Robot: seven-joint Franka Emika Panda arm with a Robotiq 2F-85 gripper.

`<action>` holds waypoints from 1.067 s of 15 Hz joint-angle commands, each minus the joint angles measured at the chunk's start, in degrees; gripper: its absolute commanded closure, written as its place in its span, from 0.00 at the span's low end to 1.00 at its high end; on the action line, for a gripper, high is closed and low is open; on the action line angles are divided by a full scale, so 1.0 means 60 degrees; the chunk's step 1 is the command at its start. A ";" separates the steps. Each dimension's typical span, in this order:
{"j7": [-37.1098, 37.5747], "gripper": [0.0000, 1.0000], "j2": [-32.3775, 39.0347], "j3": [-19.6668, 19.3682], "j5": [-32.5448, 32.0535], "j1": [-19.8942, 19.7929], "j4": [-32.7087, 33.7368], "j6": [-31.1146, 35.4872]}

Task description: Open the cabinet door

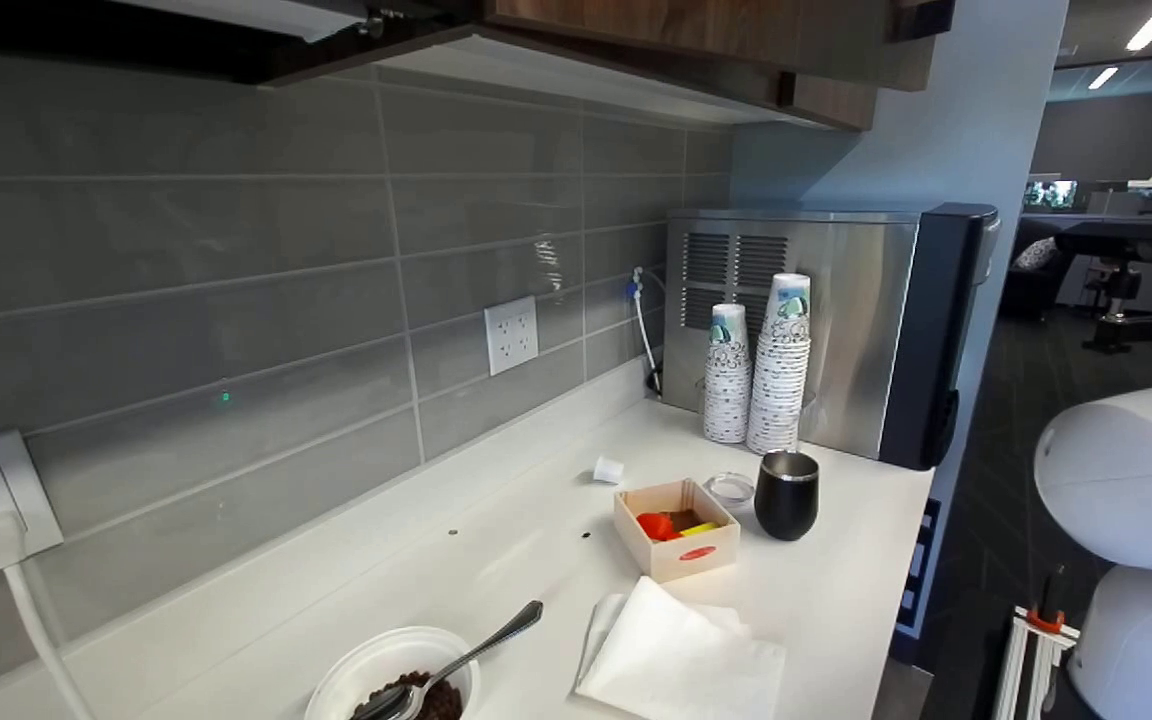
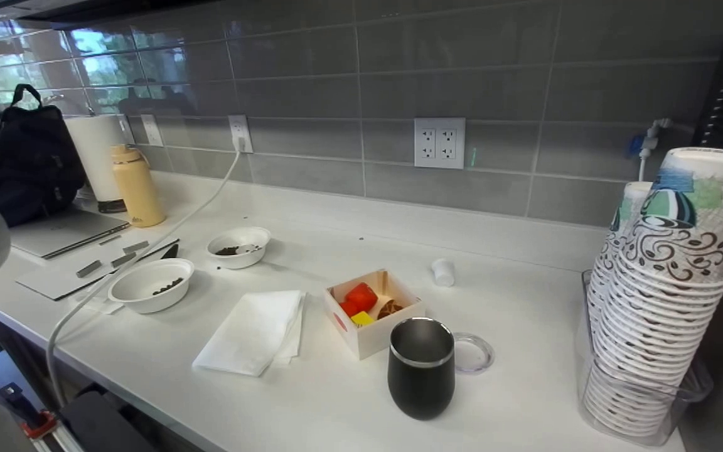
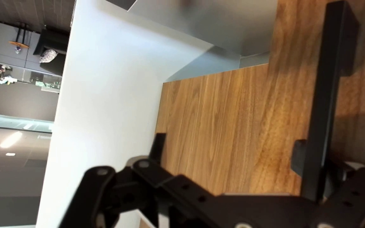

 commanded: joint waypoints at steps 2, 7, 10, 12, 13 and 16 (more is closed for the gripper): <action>-0.0315 0.00 -0.0413 -0.0476 -0.0422 -0.0247 -0.0212 -0.0285; -0.0525 0.00 -0.0890 -0.0570 -0.0379 -0.0143 -0.0405 -0.0585; -0.0622 0.00 -0.1096 -0.0629 -0.0399 -0.0144 -0.0438 -0.0778; -0.0690 0.00 -0.1209 -0.0690 -0.0418 -0.0141 -0.0448 -0.0945; -0.0779 0.00 -0.1259 -0.0755 -0.0409 -0.0090 -0.0452 -0.1048; -0.0923 0.00 -0.1462 -0.0851 -0.0436 -0.0033 -0.0503 -0.1240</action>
